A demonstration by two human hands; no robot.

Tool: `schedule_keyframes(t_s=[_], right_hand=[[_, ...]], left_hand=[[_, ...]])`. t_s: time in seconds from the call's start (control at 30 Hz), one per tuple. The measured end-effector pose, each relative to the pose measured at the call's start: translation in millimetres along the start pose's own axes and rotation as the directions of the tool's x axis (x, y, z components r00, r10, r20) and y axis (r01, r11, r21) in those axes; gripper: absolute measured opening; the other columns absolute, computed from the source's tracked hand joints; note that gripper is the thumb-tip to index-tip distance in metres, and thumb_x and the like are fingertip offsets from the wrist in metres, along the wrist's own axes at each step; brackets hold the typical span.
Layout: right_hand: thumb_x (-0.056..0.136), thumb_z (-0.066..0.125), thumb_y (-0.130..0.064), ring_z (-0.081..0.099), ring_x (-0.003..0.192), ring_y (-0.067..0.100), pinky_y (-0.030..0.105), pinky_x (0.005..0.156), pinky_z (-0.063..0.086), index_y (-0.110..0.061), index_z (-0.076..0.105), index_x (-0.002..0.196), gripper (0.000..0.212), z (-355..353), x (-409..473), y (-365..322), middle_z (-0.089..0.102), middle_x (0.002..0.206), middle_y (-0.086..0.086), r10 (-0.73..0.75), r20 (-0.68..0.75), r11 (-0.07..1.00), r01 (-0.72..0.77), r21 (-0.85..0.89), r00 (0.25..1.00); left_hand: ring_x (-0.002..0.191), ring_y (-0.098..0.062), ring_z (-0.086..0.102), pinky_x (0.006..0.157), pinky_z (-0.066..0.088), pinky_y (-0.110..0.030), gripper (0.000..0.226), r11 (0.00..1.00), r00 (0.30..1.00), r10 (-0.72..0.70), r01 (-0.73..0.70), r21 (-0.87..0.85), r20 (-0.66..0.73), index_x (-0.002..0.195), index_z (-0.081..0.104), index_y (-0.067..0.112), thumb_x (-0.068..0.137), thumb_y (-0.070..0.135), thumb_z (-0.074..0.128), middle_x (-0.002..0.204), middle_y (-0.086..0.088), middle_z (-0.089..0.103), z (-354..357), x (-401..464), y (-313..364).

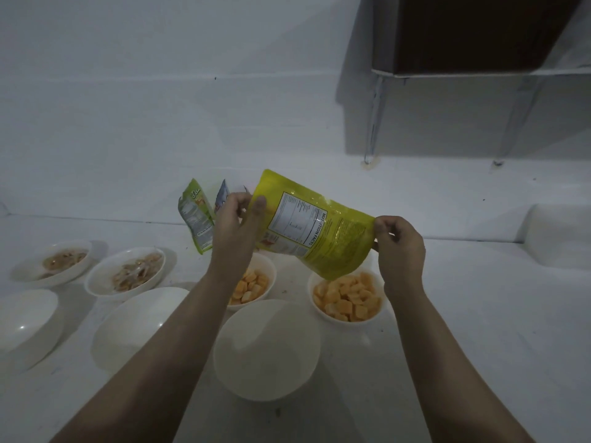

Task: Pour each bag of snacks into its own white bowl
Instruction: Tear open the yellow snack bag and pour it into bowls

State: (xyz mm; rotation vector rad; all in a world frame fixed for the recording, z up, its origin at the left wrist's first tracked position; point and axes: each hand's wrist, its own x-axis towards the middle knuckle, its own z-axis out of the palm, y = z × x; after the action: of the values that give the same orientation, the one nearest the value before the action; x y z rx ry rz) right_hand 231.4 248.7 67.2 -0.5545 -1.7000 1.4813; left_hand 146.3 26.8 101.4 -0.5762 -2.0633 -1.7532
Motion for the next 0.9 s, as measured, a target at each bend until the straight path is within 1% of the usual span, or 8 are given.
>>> schedule_keyframes(t_s=[0.1, 0.2, 0.27, 0.37, 0.57, 0.67, 0.8, 0.9], right_hand=[[0.098, 0.058, -0.017, 0.065, 0.076, 0.010, 0.043, 0.082, 0.060, -0.018, 0.068, 0.091, 0.013, -6.3, -2.5, 7.2, 0.069, 0.087, -0.001, 0.031, -0.008, 0.999, -0.030, 0.036, 0.999], [0.099, 0.057, -0.012, 0.066, 0.085, 0.018, 0.031, 0.074, 0.060, -0.015, 0.067, 0.090, 0.014, -13.0, -4.8, 13.6, 0.068, 0.095, 0.010, 0.124, -0.011, 0.974, -0.120, 0.193, 0.992], [0.100, 0.055, -0.010, 0.065, 0.084, 0.018, 0.026, 0.074, 0.059, -0.010, 0.067, 0.092, 0.014, -16.2, -7.1, 16.4, 0.067, 0.094, 0.012, 0.182, 0.010, 0.942, -0.177, 0.286, 0.983], [0.101, 0.053, -0.008, 0.066, 0.080, 0.015, 0.026, 0.076, 0.060, -0.007, 0.066, 0.089, 0.018, -20.2, -11.0, 21.7, 0.067, 0.088, 0.009, 0.231, 0.046, 0.907, -0.232, 0.353, 0.972], [0.102, 0.050, -0.007, 0.066, 0.084, 0.019, 0.028, 0.076, 0.062, -0.003, 0.064, 0.093, 0.017, -33.5, -16.9, 34.8, 0.066, 0.092, 0.014, 0.261, 0.072, 0.881, -0.268, 0.389, 0.963], [0.102, 0.048, -0.009, 0.066, 0.089, 0.022, 0.028, 0.070, 0.060, -0.004, 0.064, 0.093, 0.019, -42.1, -17.7, 40.1, 0.066, 0.094, 0.015, 0.288, 0.093, 0.907, -0.302, 0.294, 0.953], [0.097, 0.052, -0.012, 0.063, 0.093, 0.020, 0.036, 0.075, 0.057, -0.016, 0.069, 0.092, 0.018, -53.0, -12.6, 41.4, 0.069, 0.095, 0.001, 0.273, 0.145, 0.962, -0.266, -0.067, 0.951], [0.092, 0.054, -0.010, 0.064, 0.098, 0.017, 0.037, 0.086, 0.052, -0.025, 0.070, 0.097, 0.023, -58.2, -7.5, 32.8, 0.071, 0.096, -0.010, 0.227, 0.271, 0.937, -0.134, -0.322, 0.935]], left_hand=[[0.117, -0.007, 0.049, 0.093, 0.042, -0.017, 0.055, 0.990, 0.990, -0.129, 0.126, -0.056, -0.051, 0.131, 0.048, 0.020, 0.087, 0.050, 0.063, 0.127, 0.003, 0.051, 4.1, -16.3, -13.3], [0.124, -0.018, 0.051, 0.075, 0.048, -0.007, 0.055, 0.849, 0.913, -0.408, 0.389, -0.357, 0.025, 0.150, 0.025, 0.011, 0.101, 0.019, 0.049, 0.137, -0.001, 0.041, 16.2, -26.2, -9.5], [0.133, -0.024, 0.046, 0.087, 0.046, -0.021, 0.053, 0.717, 0.834, -0.524, 0.540, -0.440, 0.170, 0.150, 0.026, 0.021, 0.102, 0.027, 0.046, 0.144, -0.001, 0.042, 23.0, -30.7, -18.7], [0.125, -0.023, 0.055, 0.101, 0.043, -0.046, 0.075, 0.757, 0.800, -0.431, 0.572, -0.315, 0.417, 0.141, 0.035, 0.034, 0.079, 0.050, 0.074, 0.138, 0.000, 0.055, 33.5, -40.8, -34.3], [0.114, -0.021, 0.063, 0.094, 0.051, -0.052, 0.062, 0.748, 0.763, -0.372, 0.583, -0.316, 0.529, 0.127, 0.045, 0.037, 0.074, 0.038, 0.078, 0.126, 0.003, 0.064, 62.9, -26.2, -17.8], [0.114, -0.023, 0.062, 0.091, 0.054, -0.050, 0.062, 0.767, 0.765, -0.372, 0.572, -0.290, 0.525, 0.131, 0.041, 0.032, 0.080, 0.031, 0.076, 0.127, 0.001, 0.062, 70.6, -22.7, -20.5], [0.099, -0.009, 0.063, 0.067, 0.058, -0.027, 0.058, 0.802, 0.797, -0.353, 0.527, -0.279, 0.491, 0.132, 0.036, 0.028, 0.087, 0.016, 0.071, 0.115, 0.006, 0.063, 77.1, -23.3, -16.7], [0.105, -0.013, 0.063, 0.076, 0.058, -0.032, 0.064, 0.837, 0.807, -0.332, 0.490, -0.243, 0.488, 0.132, 0.037, 0.029, 0.081, 0.027, 0.075, 0.118, 0.004, 0.062, 76.4, -26.1, -16.0]])
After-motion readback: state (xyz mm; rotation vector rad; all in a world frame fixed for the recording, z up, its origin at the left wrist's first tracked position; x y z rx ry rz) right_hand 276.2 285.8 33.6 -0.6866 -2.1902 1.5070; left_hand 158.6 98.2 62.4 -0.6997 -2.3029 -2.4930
